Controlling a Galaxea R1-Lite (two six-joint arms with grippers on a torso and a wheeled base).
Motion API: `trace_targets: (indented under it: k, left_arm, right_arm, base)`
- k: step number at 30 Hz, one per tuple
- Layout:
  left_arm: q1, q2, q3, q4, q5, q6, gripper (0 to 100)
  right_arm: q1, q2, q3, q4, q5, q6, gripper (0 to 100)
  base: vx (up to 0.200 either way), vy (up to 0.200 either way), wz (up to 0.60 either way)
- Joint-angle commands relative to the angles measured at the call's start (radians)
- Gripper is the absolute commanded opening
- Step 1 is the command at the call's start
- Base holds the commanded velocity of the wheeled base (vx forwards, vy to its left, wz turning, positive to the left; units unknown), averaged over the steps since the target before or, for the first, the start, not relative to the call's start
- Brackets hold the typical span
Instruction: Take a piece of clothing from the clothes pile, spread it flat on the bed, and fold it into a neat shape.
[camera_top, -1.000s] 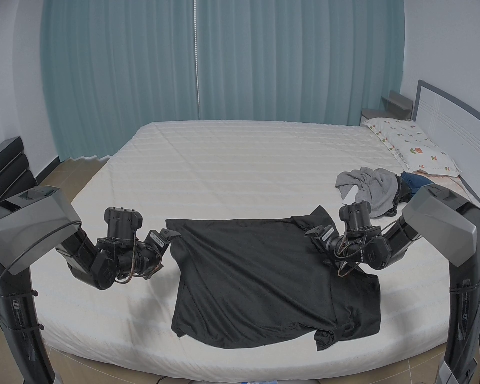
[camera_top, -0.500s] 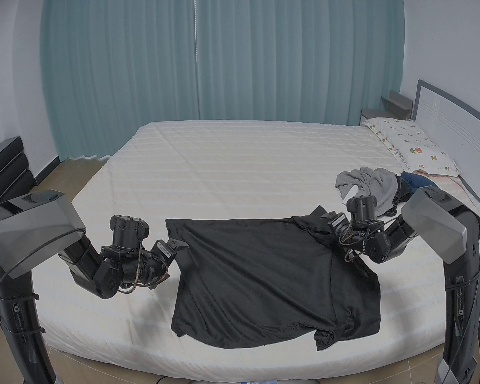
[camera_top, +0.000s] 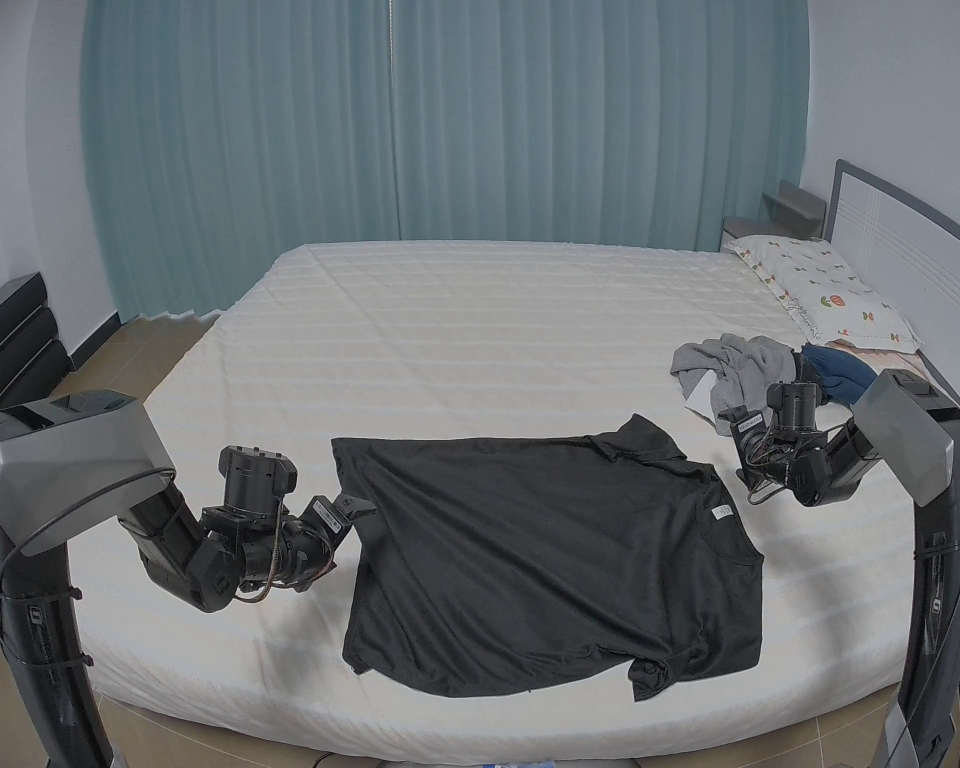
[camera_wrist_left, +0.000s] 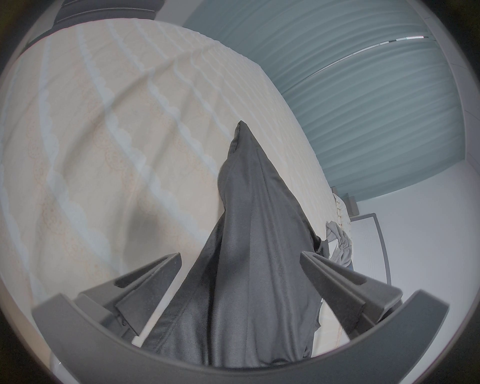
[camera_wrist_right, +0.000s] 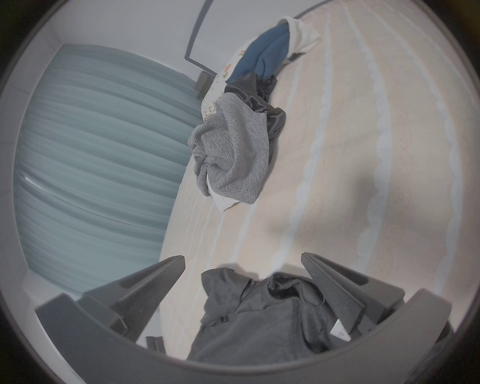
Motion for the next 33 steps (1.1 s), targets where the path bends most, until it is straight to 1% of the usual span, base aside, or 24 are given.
trace_targets:
  k: [1, 3, 4, 6, 7, 10, 11, 13, 18, 22, 28, 33]
  left_arm:
    - [0.000, -0.006, 0.030, -0.026, -0.001, 0.002, 100]
    - [-0.001, -0.006, 0.036, -0.036, -0.001, 0.002, 100]
    - [-0.004, -0.006, 0.042, -0.044, -0.001, 0.004, 100]
    - [-0.006, -0.006, 0.046, -0.050, -0.001, 0.004, 100]
    - [-0.009, -0.007, 0.060, -0.067, -0.002, 0.002, 100]
    - [-0.020, -0.009, 0.072, -0.075, -0.002, 0.002, 100]
    - [-0.030, -0.009, 0.077, -0.075, -0.001, 0.002, 100]
    - [-0.043, -0.009, 0.083, -0.075, -0.001, 0.002, 100]
    - [-0.061, -0.010, 0.109, -0.073, 0.001, 0.004, 100]
    - [-0.093, -0.018, 0.129, -0.072, 0.006, 0.008, 100]
    - [-0.106, -0.030, 0.155, -0.062, 0.016, 0.019, 100]
    - [-0.129, -0.018, 0.166, -0.066, 0.055, 0.015, 100]
  right_arm:
    - [-0.021, -0.069, 0.064, -0.002, 0.091, 0.043, 100]
    - [-0.021, -0.087, 0.098, -0.014, 0.152, 0.046, 100]
    - [-0.021, -0.092, 0.115, -0.026, 0.172, 0.045, 100]
    - [-0.021, -0.092, 0.122, -0.034, 0.179, 0.043, 100]
    - [-0.018, -0.097, 0.145, -0.068, 0.192, 0.045, 100]
    - [-0.011, -0.109, 0.165, -0.069, 0.212, 0.046, 100]
    - [-0.008, -0.113, 0.181, -0.074, 0.235, 0.046, 100]
    - [-0.008, -0.118, 0.188, -0.075, 0.251, 0.046, 100]
    - [-0.008, -0.120, 0.188, -0.072, 0.257, 0.046, 100]
    - [-0.005, -0.124, 0.194, -0.066, 0.257, 0.046, 100]
    - [-0.002, -0.141, 0.205, -0.065, 0.260, 0.046, 100]
    - [0.015, -0.144, 0.216, -0.065, 0.266, 0.046, 100]
  base:
    - [0.000, 0.000, 0.00]
    - [0.000, 0.000, 0.00]
    - [0.000, 0.000, 0.00]
    - [0.000, 0.000, 0.00]
    - [-0.200, 0.000, 0.00]
    - [-0.200, 0.000, 0.00]
    - [-0.200, 0.000, 0.00]
    - [-0.200, 0.000, 0.00]
    - [-0.200, 0.000, 0.00]
    - [0.000, 0.000, 0.00]
    - [0.000, 0.000, 0.00]
    - [0.000, 0.000, 0.00]
